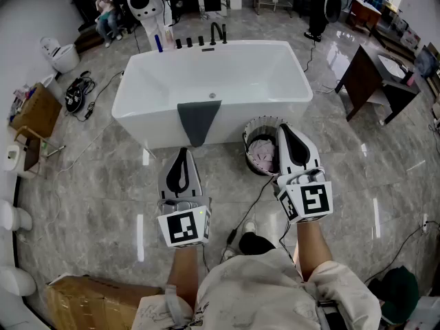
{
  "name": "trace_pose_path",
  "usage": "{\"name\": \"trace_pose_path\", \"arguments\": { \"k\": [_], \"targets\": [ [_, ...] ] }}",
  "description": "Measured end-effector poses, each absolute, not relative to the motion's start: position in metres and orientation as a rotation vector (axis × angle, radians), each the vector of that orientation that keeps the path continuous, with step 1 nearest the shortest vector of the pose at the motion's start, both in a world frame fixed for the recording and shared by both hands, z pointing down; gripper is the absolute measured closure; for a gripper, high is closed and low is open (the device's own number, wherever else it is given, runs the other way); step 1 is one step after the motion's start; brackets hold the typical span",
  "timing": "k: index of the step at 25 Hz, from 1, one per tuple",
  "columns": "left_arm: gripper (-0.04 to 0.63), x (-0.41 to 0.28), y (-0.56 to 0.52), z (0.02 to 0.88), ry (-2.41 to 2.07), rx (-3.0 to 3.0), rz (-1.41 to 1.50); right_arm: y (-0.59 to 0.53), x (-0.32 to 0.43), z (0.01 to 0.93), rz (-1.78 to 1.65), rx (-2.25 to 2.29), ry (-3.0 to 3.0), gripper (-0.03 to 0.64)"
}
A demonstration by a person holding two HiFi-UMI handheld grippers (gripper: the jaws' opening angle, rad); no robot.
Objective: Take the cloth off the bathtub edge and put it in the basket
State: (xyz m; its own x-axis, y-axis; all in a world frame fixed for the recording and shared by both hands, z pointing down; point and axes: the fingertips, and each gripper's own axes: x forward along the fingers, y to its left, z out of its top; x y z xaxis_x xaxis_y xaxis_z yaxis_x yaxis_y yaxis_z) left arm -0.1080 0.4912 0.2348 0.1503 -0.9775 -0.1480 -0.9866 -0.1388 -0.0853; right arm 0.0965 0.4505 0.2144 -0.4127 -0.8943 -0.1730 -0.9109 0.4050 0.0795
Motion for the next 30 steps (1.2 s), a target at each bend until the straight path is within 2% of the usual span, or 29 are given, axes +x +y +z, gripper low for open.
{"name": "trace_pose_path", "arguments": {
  "k": [17,30],
  "targets": [
    [0.591,-0.141,0.576,0.230,1.953,-2.244,0.110,0.537,0.064,0.203,0.221,-1.541,2.504,0.629],
    [0.591,-0.153,0.569,0.230,1.987,-2.217,0.137,0.526,0.052,0.205,0.274,-1.490,2.483,0.629]
  ]
}}
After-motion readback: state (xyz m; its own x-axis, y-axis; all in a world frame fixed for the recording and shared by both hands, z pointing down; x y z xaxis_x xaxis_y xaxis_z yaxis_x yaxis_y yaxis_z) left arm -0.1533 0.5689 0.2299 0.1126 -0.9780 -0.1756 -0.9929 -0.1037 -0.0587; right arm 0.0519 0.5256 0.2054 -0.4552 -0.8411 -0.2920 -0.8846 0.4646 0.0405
